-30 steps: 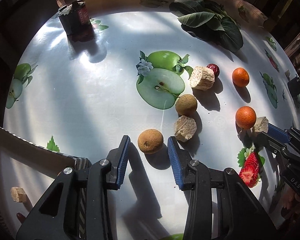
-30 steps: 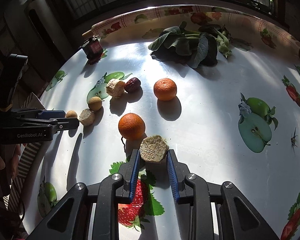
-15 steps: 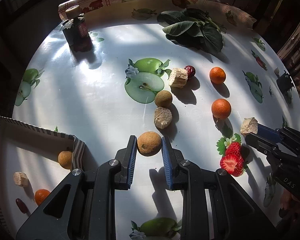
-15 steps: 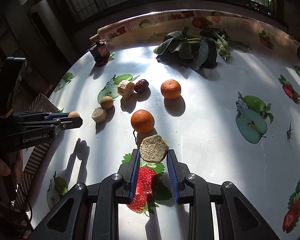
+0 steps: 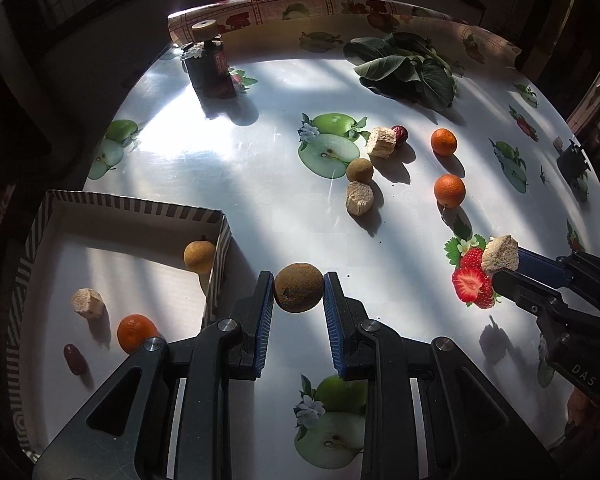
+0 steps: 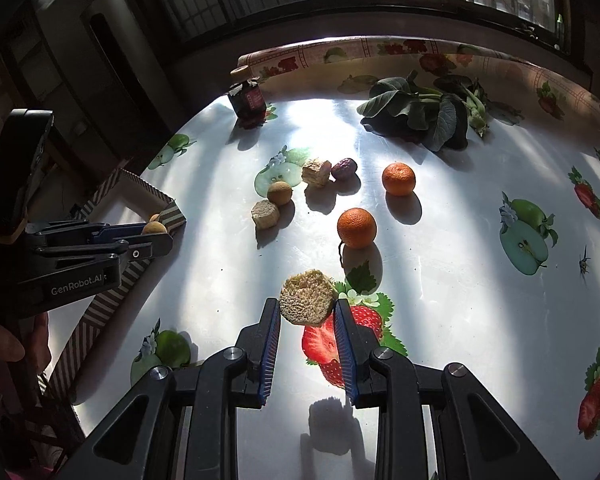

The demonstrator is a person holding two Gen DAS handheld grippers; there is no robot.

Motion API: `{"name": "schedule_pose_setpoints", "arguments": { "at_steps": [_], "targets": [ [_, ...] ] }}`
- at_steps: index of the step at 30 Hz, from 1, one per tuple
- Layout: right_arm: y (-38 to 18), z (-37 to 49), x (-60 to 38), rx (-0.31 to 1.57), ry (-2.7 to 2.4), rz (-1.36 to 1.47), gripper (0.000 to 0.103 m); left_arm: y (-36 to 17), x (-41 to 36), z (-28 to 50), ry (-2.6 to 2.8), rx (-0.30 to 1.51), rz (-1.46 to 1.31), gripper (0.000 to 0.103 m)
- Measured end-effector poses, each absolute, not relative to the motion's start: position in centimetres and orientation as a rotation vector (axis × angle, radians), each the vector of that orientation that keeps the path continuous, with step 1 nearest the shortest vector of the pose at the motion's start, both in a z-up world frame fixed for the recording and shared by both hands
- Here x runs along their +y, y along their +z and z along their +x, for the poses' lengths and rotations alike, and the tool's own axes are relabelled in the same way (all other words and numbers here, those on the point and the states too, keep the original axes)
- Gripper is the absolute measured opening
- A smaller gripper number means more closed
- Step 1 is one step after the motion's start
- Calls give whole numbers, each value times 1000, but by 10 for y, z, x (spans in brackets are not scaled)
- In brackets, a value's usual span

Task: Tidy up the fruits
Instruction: 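Grasp the brown fuzzy fruit with the left tool while the right tool lifts the cake, then carry the cake and brown fruit over the striped-rim box with both tools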

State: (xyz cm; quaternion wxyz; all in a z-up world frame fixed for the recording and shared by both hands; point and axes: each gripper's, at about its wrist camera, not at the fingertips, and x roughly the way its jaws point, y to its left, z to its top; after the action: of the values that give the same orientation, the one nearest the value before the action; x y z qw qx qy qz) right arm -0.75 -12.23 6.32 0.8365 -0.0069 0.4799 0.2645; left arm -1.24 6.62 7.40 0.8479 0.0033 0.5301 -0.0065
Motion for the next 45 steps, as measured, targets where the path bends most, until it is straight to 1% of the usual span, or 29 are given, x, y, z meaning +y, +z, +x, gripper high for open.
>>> {"name": "schedule_pose_setpoints", "arguments": {
  "at_steps": [15, 45],
  "targets": [
    [78, -36, -61, 980, 665, -79, 26, 89, 120, -49, 86, 1075, -10, 24],
    [90, -62, 48, 945, 853, -171, 26, 86, 220, -91, 249, 1075, -97, 24]
  ]
}}
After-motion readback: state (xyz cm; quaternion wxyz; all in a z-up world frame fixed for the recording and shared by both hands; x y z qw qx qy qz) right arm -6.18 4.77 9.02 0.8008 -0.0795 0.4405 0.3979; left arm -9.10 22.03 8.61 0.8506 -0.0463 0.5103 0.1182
